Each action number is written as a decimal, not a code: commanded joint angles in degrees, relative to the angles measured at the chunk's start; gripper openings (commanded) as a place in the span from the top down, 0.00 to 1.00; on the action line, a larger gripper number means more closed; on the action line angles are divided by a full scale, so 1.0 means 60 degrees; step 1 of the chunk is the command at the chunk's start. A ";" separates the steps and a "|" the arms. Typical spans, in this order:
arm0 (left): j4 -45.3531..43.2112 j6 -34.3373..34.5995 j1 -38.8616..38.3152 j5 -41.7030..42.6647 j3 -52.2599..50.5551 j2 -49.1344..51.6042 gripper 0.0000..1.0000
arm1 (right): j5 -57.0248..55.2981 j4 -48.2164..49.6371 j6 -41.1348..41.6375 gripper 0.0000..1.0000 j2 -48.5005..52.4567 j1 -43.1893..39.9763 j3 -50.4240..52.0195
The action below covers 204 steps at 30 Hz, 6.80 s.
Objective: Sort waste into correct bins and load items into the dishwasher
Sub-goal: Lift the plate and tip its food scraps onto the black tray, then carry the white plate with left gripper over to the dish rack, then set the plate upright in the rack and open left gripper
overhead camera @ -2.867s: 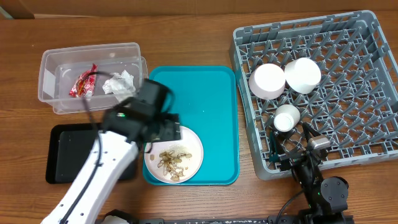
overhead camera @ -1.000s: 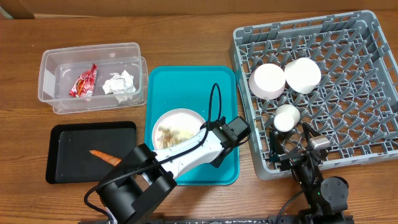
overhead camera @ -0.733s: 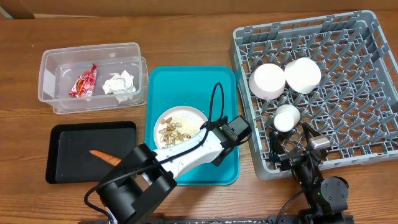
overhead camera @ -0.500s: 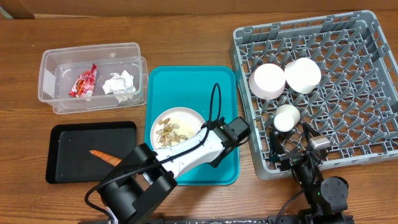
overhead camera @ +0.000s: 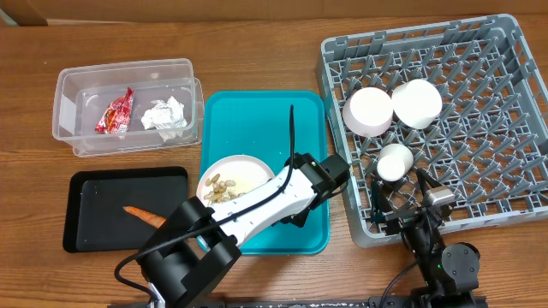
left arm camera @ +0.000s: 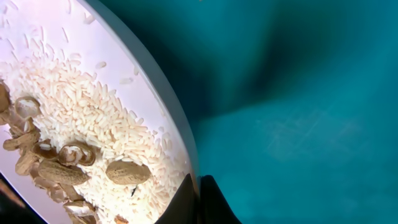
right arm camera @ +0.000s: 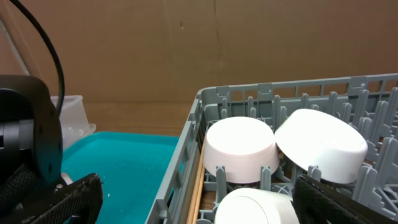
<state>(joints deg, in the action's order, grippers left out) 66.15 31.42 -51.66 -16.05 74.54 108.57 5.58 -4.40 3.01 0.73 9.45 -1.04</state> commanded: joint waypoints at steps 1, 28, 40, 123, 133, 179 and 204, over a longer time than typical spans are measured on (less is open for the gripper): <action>0.0291 0.1009 -0.0025 -0.0113 0.0288 -0.0106 0.96 | 0.0011 0.0033 0.0044 0.00 -0.0095 -0.0029 0.0098; 0.1490 0.1770 0.3107 0.0011 -0.1093 -0.3974 0.96 | 0.0011 0.0033 0.0044 0.00 -0.0095 -0.0029 0.0098; -0.1406 -0.0280 0.6513 0.1996 -0.2324 -0.5322 0.95 | 0.0011 0.0033 0.0044 0.00 -0.0095 -0.0029 0.0098; -0.4149 -0.3836 1.2189 1.6218 -0.1902 -0.7264 0.96 | 0.0011 0.0033 0.0044 0.00 -0.0095 -0.0029 0.0098; -1.2688 0.1854 0.6896 1.2582 -0.1902 -0.5304 0.96 | 0.0011 0.0033 0.0044 0.00 -0.0095 -0.0029 0.0098; -1.2615 0.1497 0.4827 1.0335 -0.1614 -0.2109 0.00 | 0.0011 0.0033 0.0044 0.00 -0.0095 -0.0029 0.0098; 0.1461 -0.3402 0.4441 0.2681 0.1468 -1.0520 0.00 | 0.0011 0.0033 0.0044 0.00 -0.0095 -0.0029 0.0098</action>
<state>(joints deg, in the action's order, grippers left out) 73.06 15.07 -25.04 4.56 82.89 46.46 5.69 -4.51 3.01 0.73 9.45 -1.04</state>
